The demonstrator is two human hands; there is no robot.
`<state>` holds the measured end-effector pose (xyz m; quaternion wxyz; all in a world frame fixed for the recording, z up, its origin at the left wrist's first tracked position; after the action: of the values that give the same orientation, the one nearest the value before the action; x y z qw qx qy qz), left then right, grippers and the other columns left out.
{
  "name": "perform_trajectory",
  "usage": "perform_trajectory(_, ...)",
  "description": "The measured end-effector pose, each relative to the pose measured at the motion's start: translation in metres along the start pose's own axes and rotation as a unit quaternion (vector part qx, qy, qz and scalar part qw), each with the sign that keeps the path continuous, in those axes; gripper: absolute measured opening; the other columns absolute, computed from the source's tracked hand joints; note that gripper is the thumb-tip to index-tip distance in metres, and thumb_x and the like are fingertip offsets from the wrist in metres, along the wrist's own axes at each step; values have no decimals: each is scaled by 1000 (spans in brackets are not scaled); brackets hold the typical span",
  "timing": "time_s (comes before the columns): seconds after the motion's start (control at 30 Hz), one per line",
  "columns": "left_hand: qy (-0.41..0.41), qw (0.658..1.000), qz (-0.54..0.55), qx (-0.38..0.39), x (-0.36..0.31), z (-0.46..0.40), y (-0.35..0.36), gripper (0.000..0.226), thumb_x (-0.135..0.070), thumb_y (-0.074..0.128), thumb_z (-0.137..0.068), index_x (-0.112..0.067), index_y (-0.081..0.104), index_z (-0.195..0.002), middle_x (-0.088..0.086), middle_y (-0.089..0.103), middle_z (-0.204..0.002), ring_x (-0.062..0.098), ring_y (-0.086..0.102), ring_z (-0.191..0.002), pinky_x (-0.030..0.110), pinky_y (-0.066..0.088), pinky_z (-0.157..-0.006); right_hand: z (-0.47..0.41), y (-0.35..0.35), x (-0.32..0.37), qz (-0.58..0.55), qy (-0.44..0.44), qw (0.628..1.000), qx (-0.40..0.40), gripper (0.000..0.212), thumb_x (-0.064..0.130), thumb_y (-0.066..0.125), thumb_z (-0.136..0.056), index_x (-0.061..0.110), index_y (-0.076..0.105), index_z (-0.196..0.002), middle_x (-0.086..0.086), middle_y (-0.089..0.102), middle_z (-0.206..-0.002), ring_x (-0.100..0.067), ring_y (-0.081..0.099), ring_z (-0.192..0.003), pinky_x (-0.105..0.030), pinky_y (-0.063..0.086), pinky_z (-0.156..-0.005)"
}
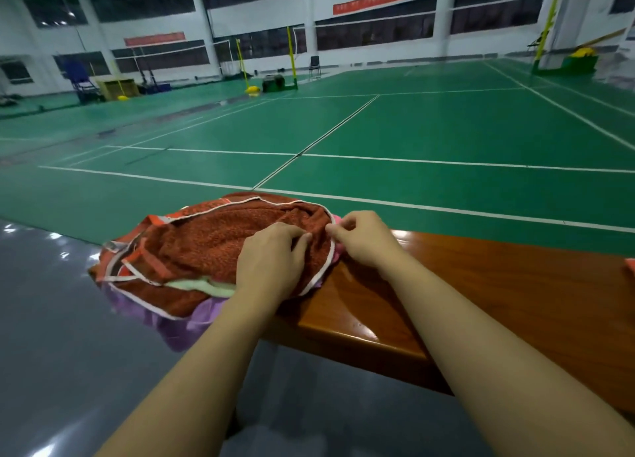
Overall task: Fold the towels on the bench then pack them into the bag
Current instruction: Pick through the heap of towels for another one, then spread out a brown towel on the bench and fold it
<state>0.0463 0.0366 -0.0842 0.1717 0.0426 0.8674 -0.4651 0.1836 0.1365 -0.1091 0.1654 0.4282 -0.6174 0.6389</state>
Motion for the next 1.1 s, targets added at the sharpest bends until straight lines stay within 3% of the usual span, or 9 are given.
perform_trajectory(0.13, -2, 999, 37, -4, -13, 1, 0, 23, -38, 57, -99, -28, 76, -108, -3, 76, -108, 27, 68, -100, 41, 54, -82, -5, -6, -10, -217, 45, 975, -22, 31, 31, 56, -103, 17, 64, -77, -7, 74, -87, -25, 70, -76, -52, 58, -88)
perform_trajectory(0.3, 51, 993, 110, -7, -49, 7, 6, 28, -41, 55, -97, -27, 77, -106, -6, 77, -103, 22, 71, -96, 41, 55, -82, 4, -13, -21, -306, 102, 947, 16, 32, 44, 54, -103, 16, 58, -87, -7, 64, -83, -23, 58, -70, -34, 48, -66)
perform_trajectory(0.47, 81, 966, 246, 17, -91, 13, 16, 18, -27, 63, -98, -22, 79, -104, -8, 78, -101, 7, 70, -95, 32, 52, -89, 16, -26, -40, -406, 172, 894, 85, 47, 57, 74, -83, 12, 75, -96, -14, 71, -88, -30, 67, -75, -47, 58, -77)
perform_trajectory(0.57, 80, 953, 283, 70, -110, 14, 31, 20, -29, 63, -99, -22, 80, -106, -8, 78, -101, 6, 69, -96, 34, 53, -92, 27, -43, -53, -407, 193, 886, 113, 29, 40, 74, -89, 11, 73, -87, -11, 72, -79, -26, 66, -66, -38, 60, -60)
perform_trajectory(0.67, 94, 948, 277, 125, -131, 17, 42, 23, -36, 63, -98, -24, 79, -108, -6, 78, -103, 7, 69, -97, 35, 53, -92, 34, -79, -66, -386, 147, 910, 42, 10, 15, 73, -91, 7, 71, -96, -14, 74, -80, -23, 69, -59, -33, 58, -50)
perform_trajectory(0.77, 111, 962, 234, 87, -146, 12, 39, 24, -37, 61, -99, -23, 78, -108, -4, 77, -105, 14, 68, -100, 36, 52, -92, 47, -114, -76, -326, 112, 939, 5, 25, 4, 77, -85, 4, 71, -109, -15, 74, -84, -19, 70, -57, -26, 57, -50)
perform_trajectory(0.93, 96, 986, 125, 51, -138, -5, 47, 19, -29, 63, -95, -21, 71, -111, 3, 67, -111, 25, 60, -108, 40, 48, -95, 76, -164, -102, -260, 128, 957, -9, 37, 9, 86, -75, 5, 73, -109, -18, 77, -97, -26, 71, -73, -32, 60, -65)
perform_trajectory(1.03, 76, 986, 101, 111, -132, -6, 70, 29, -36, 71, -90, -22, 69, -116, 6, 65, -114, 28, 60, -109, 41, 48, -97, 95, -182, -117, -229, 150, 962, -8, 37, 15, 88, -73, 6, 76, -107, -20, 76, -99, -31, 69, -85, -45, 58, -87)
perform_trajectory(1.1, 74, 982, 64, 163, -134, 0, 86, 35, -48, 72, -87, -24, 69, -113, 6, 66, -111, 29, 61, -107, 43, 50, -94, 105, -190, -122, -211, 155, 965, -4, 35, 20, 88, -72, 7, 78, -103, -19, 76, -99, -30, 69, -84, -47, 56, -89)
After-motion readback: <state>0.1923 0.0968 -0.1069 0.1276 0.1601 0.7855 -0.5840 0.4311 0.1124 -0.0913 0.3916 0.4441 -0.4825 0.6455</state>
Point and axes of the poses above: each hand's wrist, its own z-axis away from the middle knuckle, its own y-axis out of the palm, x = y × z, the point moved 7 cm from there along -z, towards the middle knuckle
